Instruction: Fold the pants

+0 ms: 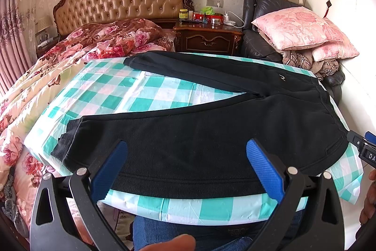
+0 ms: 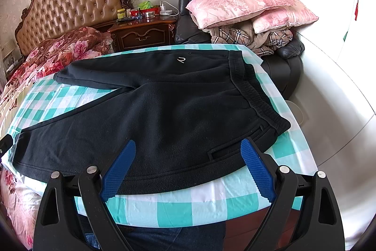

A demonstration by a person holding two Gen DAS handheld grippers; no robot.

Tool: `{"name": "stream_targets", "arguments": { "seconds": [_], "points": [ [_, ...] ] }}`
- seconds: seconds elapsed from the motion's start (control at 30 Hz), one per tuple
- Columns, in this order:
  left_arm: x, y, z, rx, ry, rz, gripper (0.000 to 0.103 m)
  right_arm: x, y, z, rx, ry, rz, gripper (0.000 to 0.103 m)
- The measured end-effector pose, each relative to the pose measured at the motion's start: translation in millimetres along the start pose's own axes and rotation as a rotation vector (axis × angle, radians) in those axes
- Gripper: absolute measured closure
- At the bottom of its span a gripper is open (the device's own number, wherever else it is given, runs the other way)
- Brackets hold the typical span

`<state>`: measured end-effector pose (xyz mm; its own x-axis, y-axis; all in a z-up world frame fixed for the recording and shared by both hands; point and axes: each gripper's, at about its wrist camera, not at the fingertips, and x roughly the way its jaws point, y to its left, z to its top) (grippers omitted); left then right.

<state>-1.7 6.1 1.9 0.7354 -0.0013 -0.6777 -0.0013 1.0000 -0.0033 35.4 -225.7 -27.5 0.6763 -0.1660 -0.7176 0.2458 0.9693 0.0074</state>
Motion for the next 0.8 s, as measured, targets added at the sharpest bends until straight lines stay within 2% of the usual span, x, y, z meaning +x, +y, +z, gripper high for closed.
{"name": "stream_targets", "arguments": {
  "seconds": [0.8],
  "points": [
    [0.8, -0.6, 0.3, -0.002, 0.002, -0.001, 0.002, 0.5, 1.7, 0.0, 0.001, 0.003, -0.001, 0.015]
  ]
}}
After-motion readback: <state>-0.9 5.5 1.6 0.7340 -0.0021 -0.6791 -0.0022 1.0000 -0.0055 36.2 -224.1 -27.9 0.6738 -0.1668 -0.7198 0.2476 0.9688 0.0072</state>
